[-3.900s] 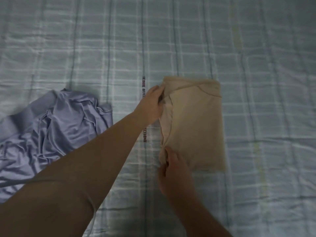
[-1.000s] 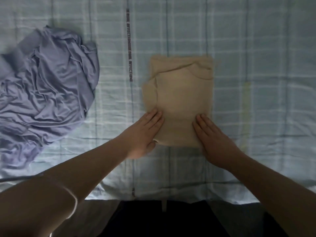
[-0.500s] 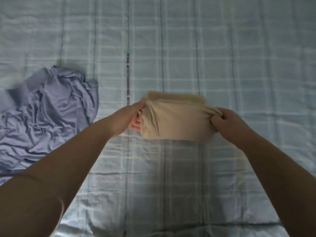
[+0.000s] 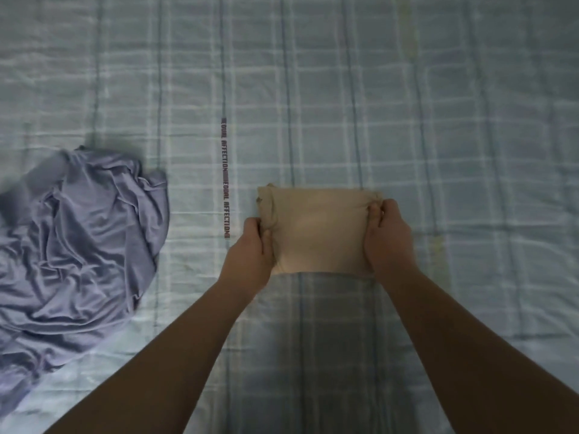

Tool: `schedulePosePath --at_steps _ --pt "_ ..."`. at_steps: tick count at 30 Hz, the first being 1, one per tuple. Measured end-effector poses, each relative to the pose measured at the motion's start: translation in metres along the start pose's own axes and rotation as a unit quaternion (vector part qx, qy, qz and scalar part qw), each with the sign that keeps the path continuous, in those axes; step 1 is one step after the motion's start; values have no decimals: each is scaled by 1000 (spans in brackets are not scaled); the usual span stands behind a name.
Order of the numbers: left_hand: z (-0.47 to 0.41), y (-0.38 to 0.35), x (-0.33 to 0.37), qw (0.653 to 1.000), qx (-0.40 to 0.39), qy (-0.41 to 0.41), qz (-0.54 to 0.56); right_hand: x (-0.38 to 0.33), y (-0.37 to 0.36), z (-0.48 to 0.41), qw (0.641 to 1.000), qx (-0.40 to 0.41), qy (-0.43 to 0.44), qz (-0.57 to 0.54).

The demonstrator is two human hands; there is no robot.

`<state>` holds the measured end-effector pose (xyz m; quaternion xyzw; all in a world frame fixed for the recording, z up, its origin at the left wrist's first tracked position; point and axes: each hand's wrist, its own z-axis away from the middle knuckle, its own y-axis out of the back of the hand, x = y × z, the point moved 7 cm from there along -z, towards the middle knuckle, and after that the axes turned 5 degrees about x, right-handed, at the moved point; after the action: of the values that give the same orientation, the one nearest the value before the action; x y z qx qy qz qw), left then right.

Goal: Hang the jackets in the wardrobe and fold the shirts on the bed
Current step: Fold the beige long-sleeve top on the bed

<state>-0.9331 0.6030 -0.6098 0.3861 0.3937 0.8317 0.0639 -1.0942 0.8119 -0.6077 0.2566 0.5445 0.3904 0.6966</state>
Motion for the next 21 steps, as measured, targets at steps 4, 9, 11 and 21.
schedulePosePath --at_steps 4,9,11,21 --pt "7 0 -3 996 31 56 61 -3 0 -6 999 -3 -30 27" --pt "18 32 14 991 131 16 -32 -22 47 5 992 104 57 39" --pt "18 41 45 968 188 -137 -96 -49 49 23 965 126 224 43" --pt "-15 -36 34 920 15 -308 -244 -21 -34 41 904 -12 361 228"
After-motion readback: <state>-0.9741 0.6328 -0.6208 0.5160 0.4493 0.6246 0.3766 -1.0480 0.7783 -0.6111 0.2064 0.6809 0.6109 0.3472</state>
